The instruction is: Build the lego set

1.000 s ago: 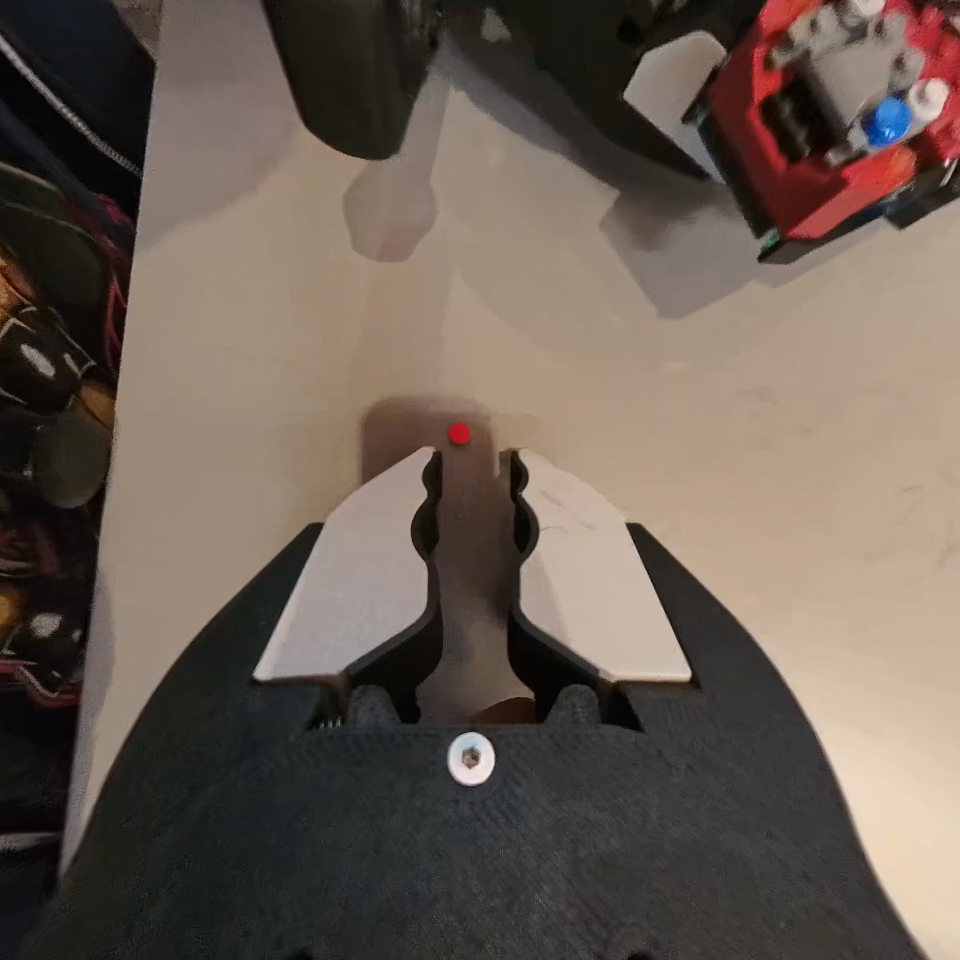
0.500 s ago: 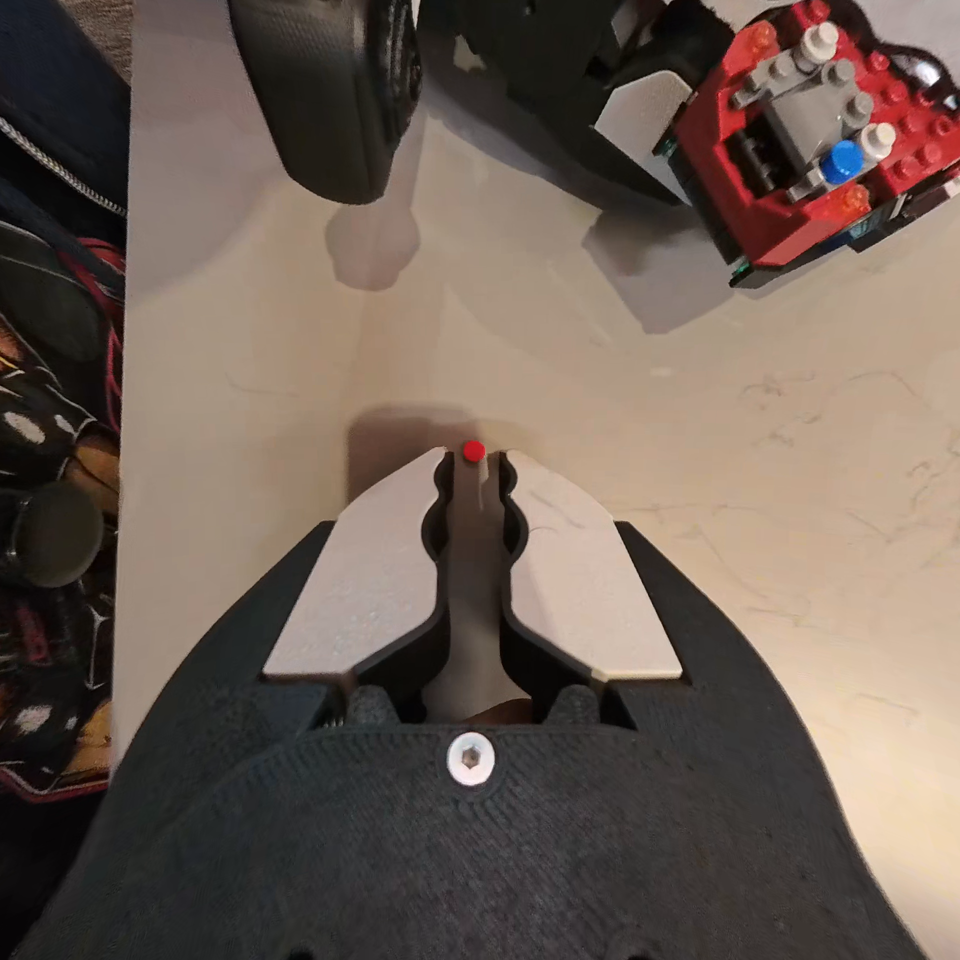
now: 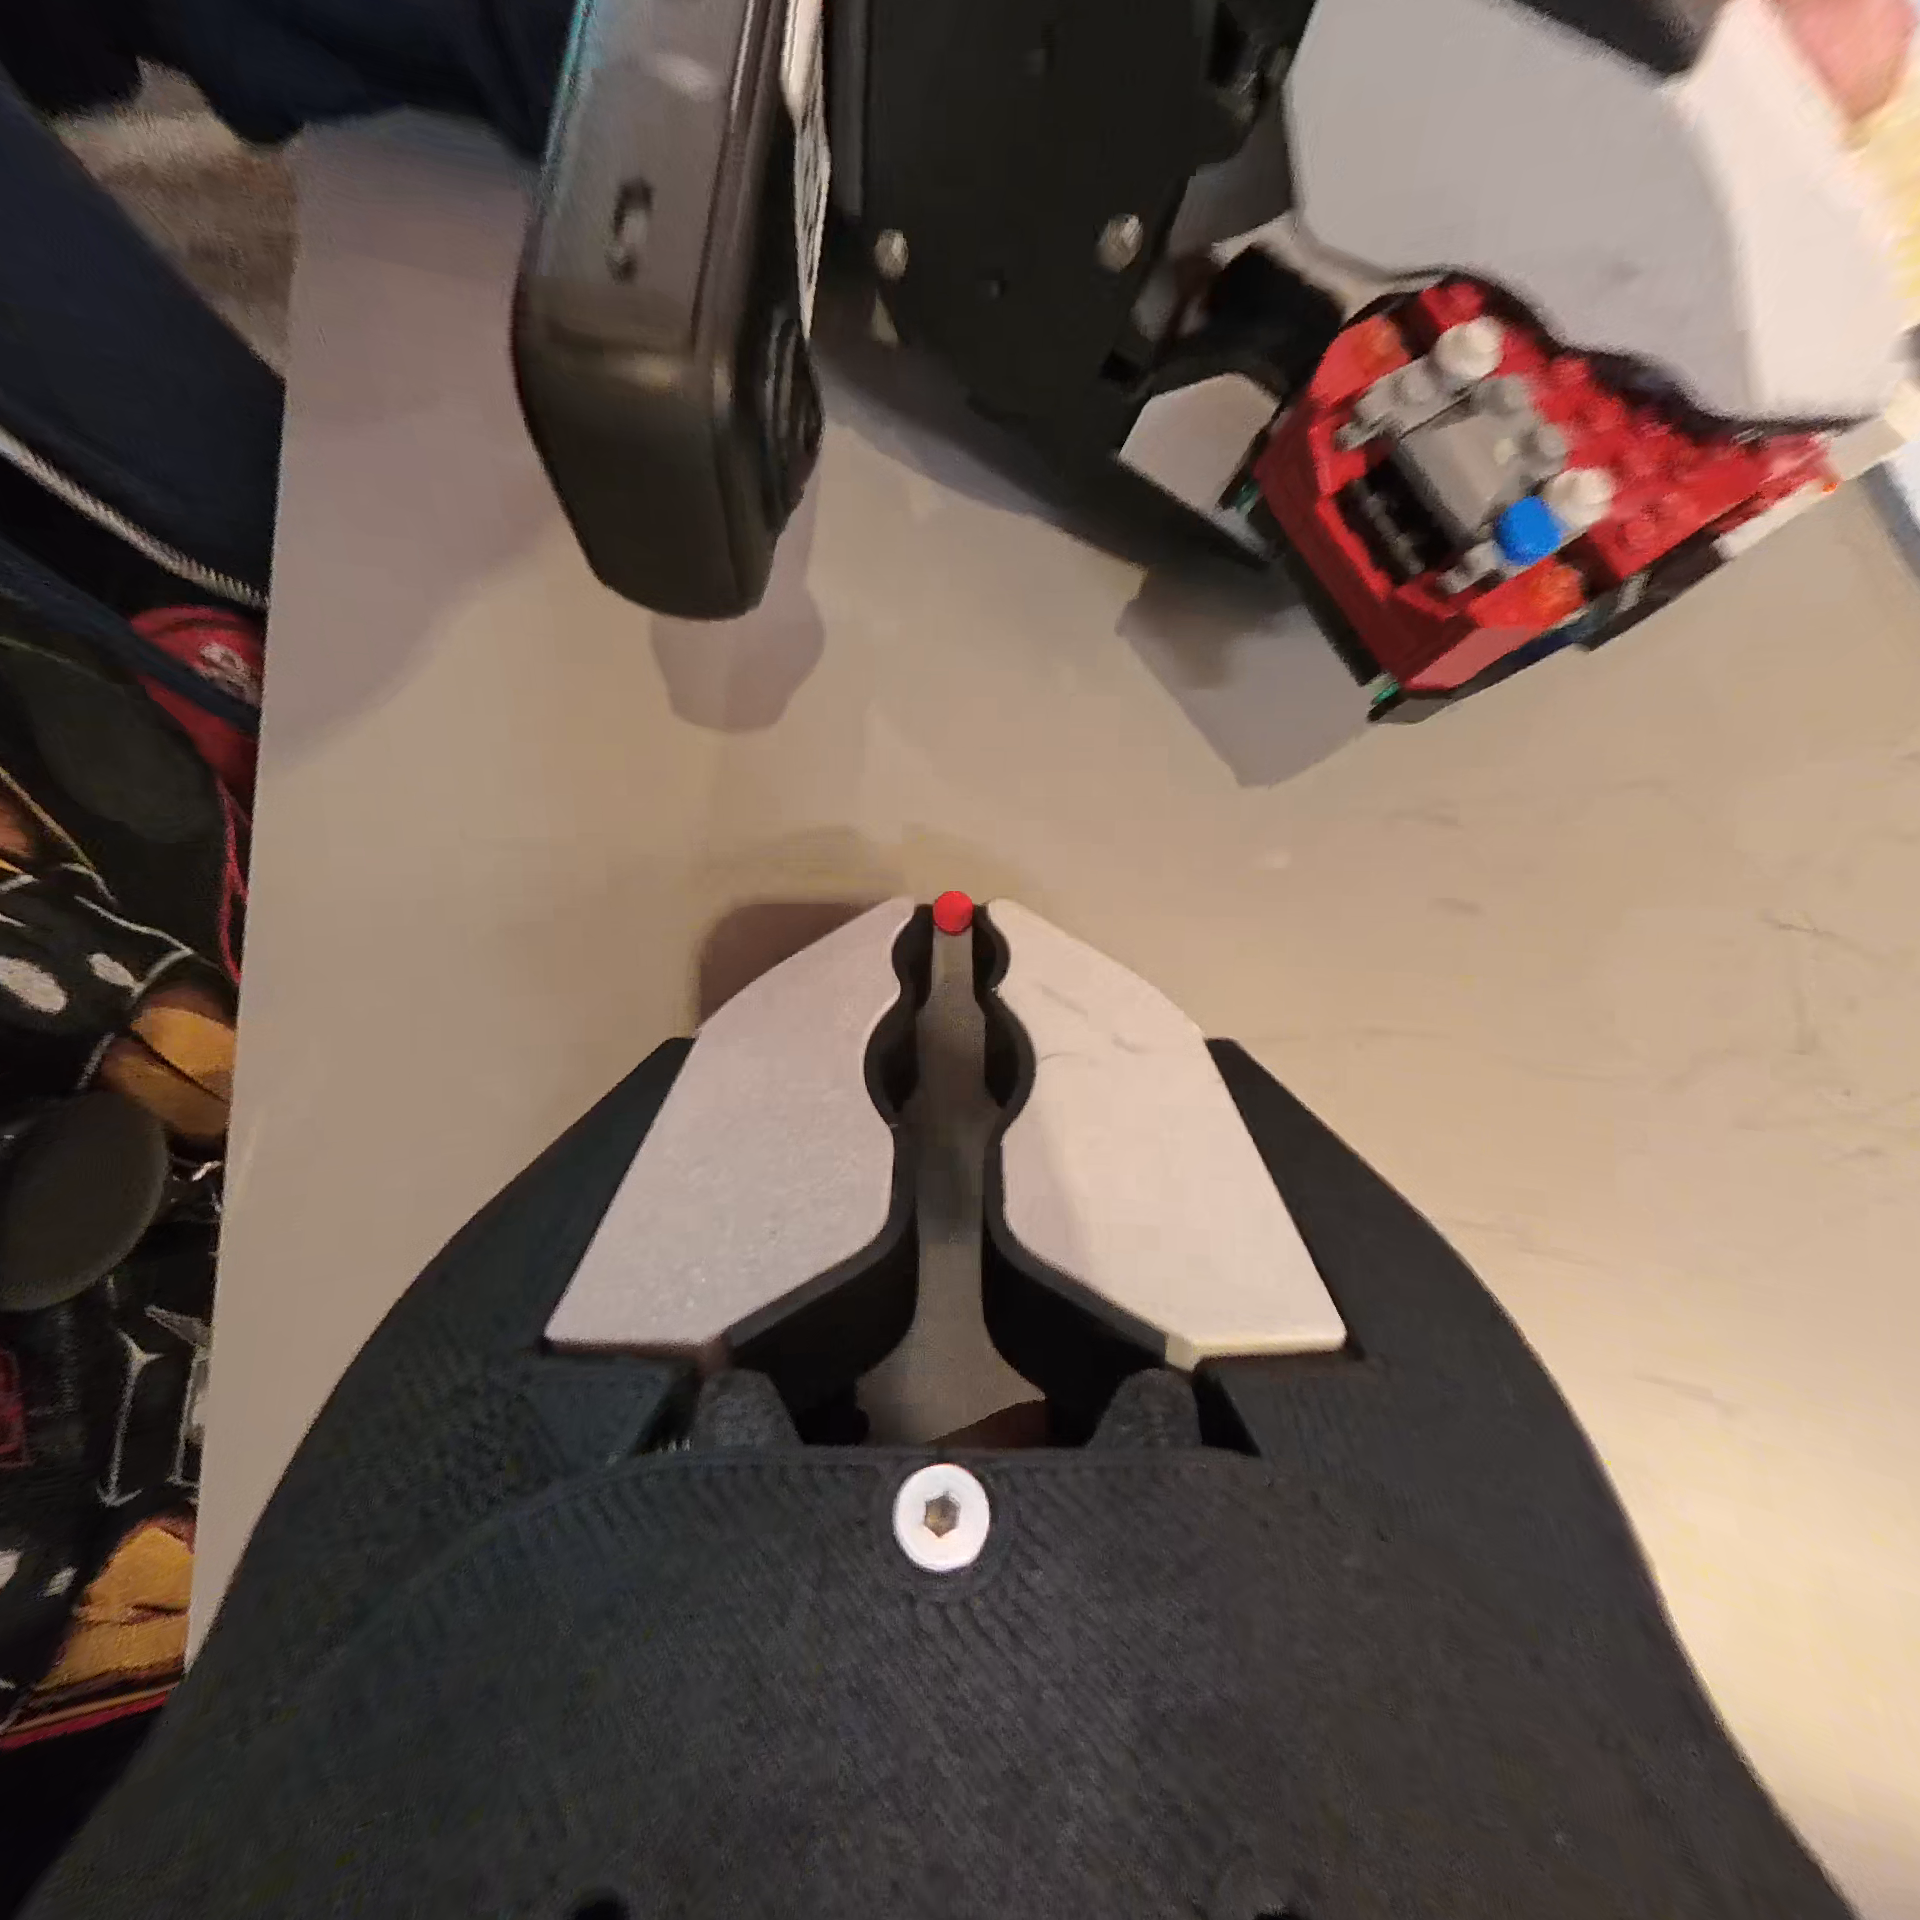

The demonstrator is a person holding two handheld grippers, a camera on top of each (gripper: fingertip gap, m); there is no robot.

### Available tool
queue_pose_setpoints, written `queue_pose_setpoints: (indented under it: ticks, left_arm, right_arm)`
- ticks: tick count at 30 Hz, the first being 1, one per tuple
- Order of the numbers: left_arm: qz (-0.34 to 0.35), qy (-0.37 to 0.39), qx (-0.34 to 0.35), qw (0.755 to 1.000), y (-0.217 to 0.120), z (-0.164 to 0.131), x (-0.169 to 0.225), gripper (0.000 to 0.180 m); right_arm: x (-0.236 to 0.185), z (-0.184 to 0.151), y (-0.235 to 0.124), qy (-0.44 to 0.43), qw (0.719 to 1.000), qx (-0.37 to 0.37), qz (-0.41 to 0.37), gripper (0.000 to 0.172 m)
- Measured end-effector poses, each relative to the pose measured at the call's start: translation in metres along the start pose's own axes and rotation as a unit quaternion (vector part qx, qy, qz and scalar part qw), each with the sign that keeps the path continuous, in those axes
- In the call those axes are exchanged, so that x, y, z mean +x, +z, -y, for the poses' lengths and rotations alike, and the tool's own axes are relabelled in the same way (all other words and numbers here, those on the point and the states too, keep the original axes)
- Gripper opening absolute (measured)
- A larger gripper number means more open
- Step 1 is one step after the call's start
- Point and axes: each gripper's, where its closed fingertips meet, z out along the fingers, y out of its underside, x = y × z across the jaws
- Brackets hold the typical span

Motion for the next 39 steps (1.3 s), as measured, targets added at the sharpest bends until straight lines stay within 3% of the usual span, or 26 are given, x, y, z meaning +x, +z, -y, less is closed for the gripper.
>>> queue_pose_setpoints:
  ticks: [5,11,18,39]
  left_arm:
    - [0.017,-0.007,-0.022,1.000,0.013,0.005,-0.010,0.036]
    - [0.020,0.005,-0.029,0.999,0.017,0.013,-0.015,0.036]
    - [0.020,0.008,-0.023,1.000,0.015,0.015,-0.016,0.036]
    - [0.012,0.002,-0.001,1.000,0.014,0.013,-0.007,0.035]
  right_arm:
    - [0.035,0.043,-0.039,0.000,0.996,0.075,-0.049,0.007]
    - [0.056,0.074,-0.048,-0.039,0.995,0.079,-0.054,0.007]
    - [0.063,0.070,-0.028,-0.036,0.998,0.049,-0.026,0.007]
    - [0.067,0.067,-0.010,-0.042,0.998,0.034,-0.042,0.010]
